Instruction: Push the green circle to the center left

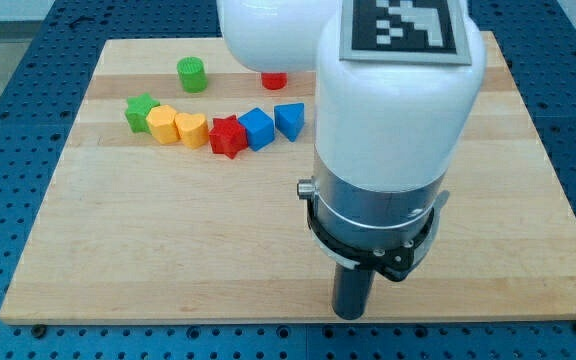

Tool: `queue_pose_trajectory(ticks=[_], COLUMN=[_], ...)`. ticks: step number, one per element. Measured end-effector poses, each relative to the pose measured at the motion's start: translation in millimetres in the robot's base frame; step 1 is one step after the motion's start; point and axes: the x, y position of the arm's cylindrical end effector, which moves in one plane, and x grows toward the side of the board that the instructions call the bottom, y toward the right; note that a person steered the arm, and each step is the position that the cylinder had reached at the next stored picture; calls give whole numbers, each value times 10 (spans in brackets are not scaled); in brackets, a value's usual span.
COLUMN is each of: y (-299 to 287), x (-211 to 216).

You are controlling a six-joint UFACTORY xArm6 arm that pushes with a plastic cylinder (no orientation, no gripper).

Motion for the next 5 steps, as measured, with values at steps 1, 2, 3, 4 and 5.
queue_pose_trajectory(ticks=[1,2,3,4,5], y=[0,-9,209,716,1035], x=[0,-407,-1004,-1309,-1648])
